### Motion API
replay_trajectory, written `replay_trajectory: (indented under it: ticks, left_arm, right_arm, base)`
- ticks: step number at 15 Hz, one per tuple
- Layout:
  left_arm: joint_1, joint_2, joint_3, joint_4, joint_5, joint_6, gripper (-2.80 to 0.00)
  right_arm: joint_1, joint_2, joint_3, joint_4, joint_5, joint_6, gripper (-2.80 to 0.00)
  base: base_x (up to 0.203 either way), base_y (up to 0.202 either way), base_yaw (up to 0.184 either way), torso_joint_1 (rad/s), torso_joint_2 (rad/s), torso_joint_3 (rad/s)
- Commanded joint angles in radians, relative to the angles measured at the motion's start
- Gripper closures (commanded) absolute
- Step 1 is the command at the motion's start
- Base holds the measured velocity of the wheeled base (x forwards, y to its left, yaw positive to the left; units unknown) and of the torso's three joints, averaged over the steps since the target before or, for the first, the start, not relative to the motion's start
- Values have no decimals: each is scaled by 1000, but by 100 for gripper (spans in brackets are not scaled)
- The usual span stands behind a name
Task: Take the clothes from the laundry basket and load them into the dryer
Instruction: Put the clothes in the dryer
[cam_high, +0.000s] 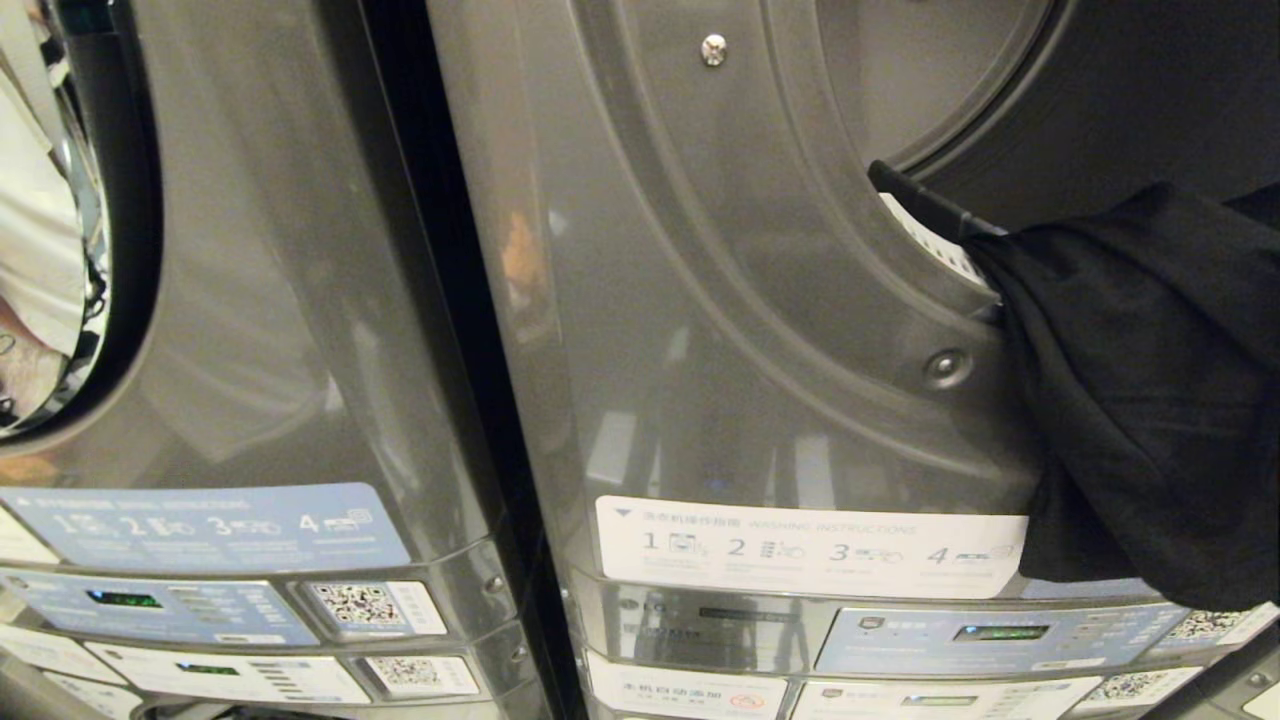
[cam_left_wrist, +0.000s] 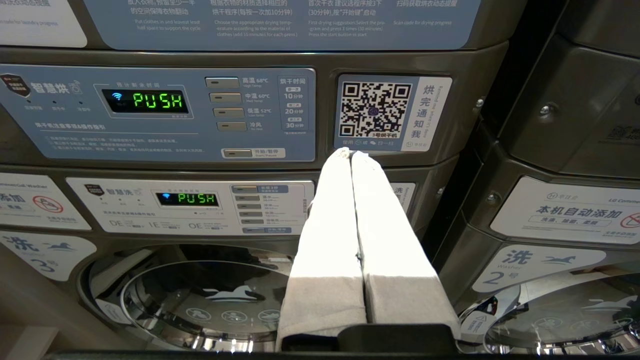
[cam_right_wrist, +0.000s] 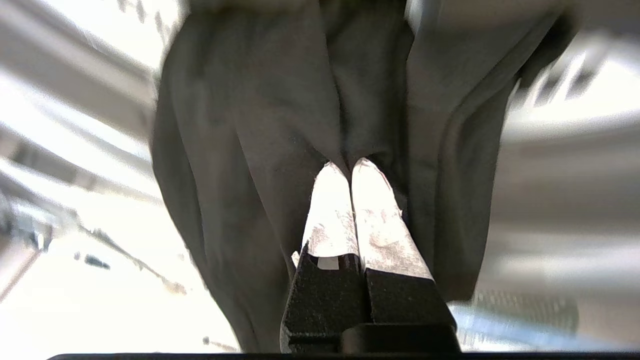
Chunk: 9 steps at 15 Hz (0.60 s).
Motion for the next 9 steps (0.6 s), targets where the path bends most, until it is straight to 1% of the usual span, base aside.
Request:
replay_trajectory:
  ticks: [1, 4, 5, 8, 9]
  left_arm:
    - [0, 0, 1, 0, 0, 0, 0]
    - [0, 0, 1, 0, 0, 0, 0]
    - [0, 0, 0, 0, 0, 0, 0]
    - [0, 0, 1, 0, 0, 0, 0]
    - [0, 0, 0, 0, 0, 0, 0]
  right_arm:
    - [0, 39, -76, -3, -1, -4, 0]
    - [0, 93, -200, -6, 1, -47, 0]
    - [0, 116, -220, -16, -1, -54, 0]
    - [0, 201, -241, -180, -4, -60, 0]
    - [1, 232, -252, -231, -5, -74, 0]
  base:
    - [0, 0, 0, 0, 0, 0]
    - [0, 0, 0, 0, 0, 0]
    - [0, 0, 0, 0, 0, 0]
    - [0, 0, 0, 0, 0, 0]
    - [0, 0, 0, 0, 0, 0]
